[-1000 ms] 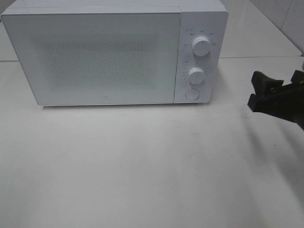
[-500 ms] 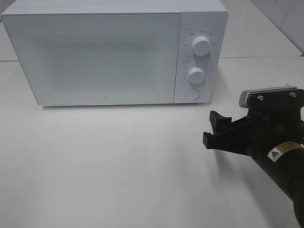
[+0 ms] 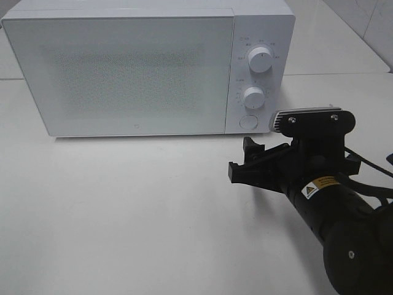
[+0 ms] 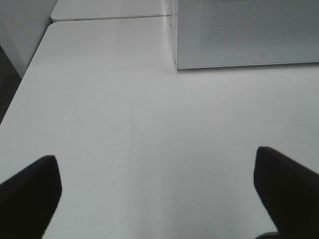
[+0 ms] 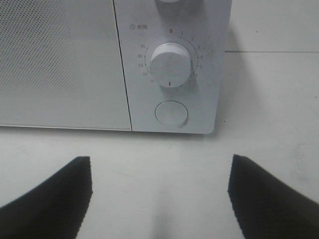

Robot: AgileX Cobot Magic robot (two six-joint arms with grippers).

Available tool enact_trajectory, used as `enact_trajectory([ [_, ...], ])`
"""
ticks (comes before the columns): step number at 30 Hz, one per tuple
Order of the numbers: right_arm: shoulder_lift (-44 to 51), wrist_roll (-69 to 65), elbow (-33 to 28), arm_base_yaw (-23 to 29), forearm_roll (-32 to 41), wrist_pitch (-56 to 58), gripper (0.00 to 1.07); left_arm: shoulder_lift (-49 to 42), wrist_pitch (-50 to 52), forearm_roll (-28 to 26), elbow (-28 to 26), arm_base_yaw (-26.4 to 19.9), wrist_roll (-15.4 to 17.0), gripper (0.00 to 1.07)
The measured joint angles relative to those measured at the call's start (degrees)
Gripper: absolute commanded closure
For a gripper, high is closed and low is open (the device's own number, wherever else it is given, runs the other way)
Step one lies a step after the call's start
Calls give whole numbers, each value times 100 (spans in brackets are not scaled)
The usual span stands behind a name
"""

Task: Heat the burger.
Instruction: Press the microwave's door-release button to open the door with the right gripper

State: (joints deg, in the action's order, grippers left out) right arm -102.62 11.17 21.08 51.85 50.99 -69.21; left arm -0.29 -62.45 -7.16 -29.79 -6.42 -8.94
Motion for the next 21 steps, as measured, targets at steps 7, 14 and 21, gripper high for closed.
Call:
enact_trajectory([
  [7, -11, -29, 23, 17, 92, 0, 32, 0, 0, 0, 0, 0, 0, 9],
  [14, -11, -1071, 23, 17, 92, 0, 32, 0, 0, 0, 0, 0, 0, 9],
  [21, -11, -3260, 23, 17, 92, 0, 35, 0, 0, 0, 0, 0, 0, 9],
])
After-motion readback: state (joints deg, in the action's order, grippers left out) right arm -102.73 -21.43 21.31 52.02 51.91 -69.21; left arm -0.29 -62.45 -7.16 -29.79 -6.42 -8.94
